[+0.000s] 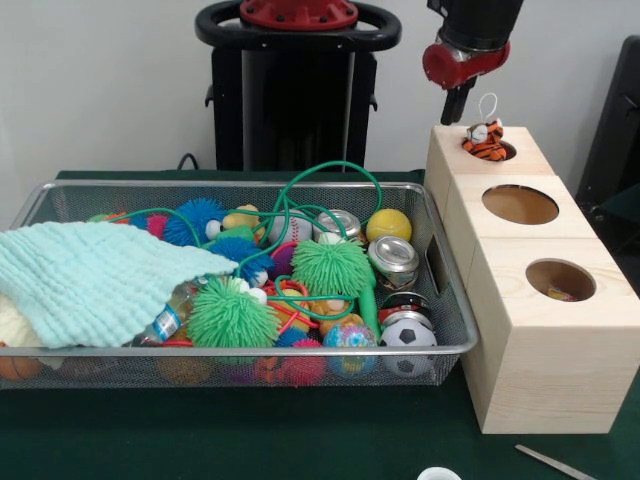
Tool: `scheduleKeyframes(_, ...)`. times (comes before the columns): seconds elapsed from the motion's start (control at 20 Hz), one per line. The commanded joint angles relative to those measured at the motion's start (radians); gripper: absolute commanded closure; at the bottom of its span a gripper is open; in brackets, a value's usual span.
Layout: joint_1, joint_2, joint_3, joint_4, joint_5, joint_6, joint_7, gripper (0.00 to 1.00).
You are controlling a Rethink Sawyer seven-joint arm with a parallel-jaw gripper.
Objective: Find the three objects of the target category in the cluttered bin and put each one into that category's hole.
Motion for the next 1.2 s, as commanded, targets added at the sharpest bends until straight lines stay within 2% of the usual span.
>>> scheduleKeyframes(0.05,-0.011,0.043,0.015,-0.02,0.017,-0.002,0.194,1.0)
scheduleKeyframes(0.5,0.002,-0.059,0.045,-0.016,0.07,0.113,0.183,1.0)
scheduleKeyframes(0.7,0.001,-0.07,0.056,-0.012,0.098,0.127,0.186,1.0)
scheduleKeyframes(0.85,0.003,-0.052,0.075,-0.011,0.122,0.102,0.192,1.0)
scheduleKeyframes(1.05,0.02,0.033,0.095,-0.036,0.15,0.025,0.208,1.0)
scheduleKeyframes(1.2,0.033,0.066,0.094,-0.042,0.166,-0.015,0.216,1.0)
